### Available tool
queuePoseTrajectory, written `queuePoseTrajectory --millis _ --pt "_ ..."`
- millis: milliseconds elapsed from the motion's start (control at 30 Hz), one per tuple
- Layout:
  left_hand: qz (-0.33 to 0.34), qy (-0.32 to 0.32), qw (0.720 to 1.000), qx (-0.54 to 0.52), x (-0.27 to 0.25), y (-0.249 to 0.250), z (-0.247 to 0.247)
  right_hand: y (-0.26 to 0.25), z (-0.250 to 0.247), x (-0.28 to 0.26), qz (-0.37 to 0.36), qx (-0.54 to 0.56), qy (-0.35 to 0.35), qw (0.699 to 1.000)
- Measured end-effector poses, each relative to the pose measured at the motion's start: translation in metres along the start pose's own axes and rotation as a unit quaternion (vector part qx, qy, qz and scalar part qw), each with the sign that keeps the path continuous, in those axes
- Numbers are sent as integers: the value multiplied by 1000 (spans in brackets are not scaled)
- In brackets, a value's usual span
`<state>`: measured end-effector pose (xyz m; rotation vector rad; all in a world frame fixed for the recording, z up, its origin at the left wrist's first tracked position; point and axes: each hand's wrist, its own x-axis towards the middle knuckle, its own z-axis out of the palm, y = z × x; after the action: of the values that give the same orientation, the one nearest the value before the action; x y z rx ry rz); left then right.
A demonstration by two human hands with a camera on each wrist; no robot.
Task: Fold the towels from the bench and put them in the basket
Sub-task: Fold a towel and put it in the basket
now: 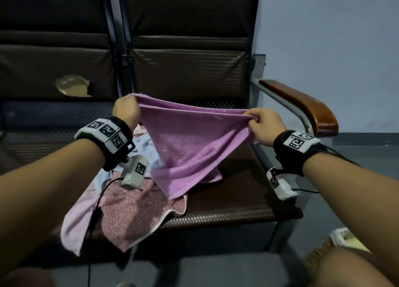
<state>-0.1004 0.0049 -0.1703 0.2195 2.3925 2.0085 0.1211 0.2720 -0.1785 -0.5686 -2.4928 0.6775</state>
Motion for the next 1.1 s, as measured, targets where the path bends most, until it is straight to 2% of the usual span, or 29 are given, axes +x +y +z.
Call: queuePoseTrajectory --millis 67,100,200,233,333,433,533,633,767,867,967,1033,1100 --pt "-2 -3 998 -57 -7 17 -1 -8 -9 7 -8 12 13 1000" --pt "6 -32 997 -76 -9 24 -2 -12 -15 11 -6 17 23 1000" --pt "41 -173 979 -99 -18 50 -7 -24 -32 29 0 24 49 999" --pt "41 -190 976 -101 -18 57 -8 -28 -38 34 -2 7 49 999" --pt "84 -159 981 -71 -12 72 -8 -38 -54 48 10 -62 19 998" --pt "130 -148 980 -34 -3 79 -10 -42 -68 57 28 -68 9 997" --pt "123 -154 980 -28 6 86 -14 -44 -79 62 21 -16 -2 1000" --pt "101 -171 980 -21 13 92 -15 -45 -85 64 -22 -19 -4 1000" --pt "76 -144 985 -65 16 99 -9 -43 -90 70 -29 41 -6 999" --pt "40 -131 985 -108 15 99 1 -44 -89 73 29 110 6 994" --pt "-16 -106 986 -131 16 94 12 -48 -81 73 126 129 -13 984" --pt "-38 -66 992 -97 14 91 21 -52 -74 71 183 167 -16 969" --pt "-34 -69 989 -124 2 92 35 -61 -65 67 221 235 -27 946"
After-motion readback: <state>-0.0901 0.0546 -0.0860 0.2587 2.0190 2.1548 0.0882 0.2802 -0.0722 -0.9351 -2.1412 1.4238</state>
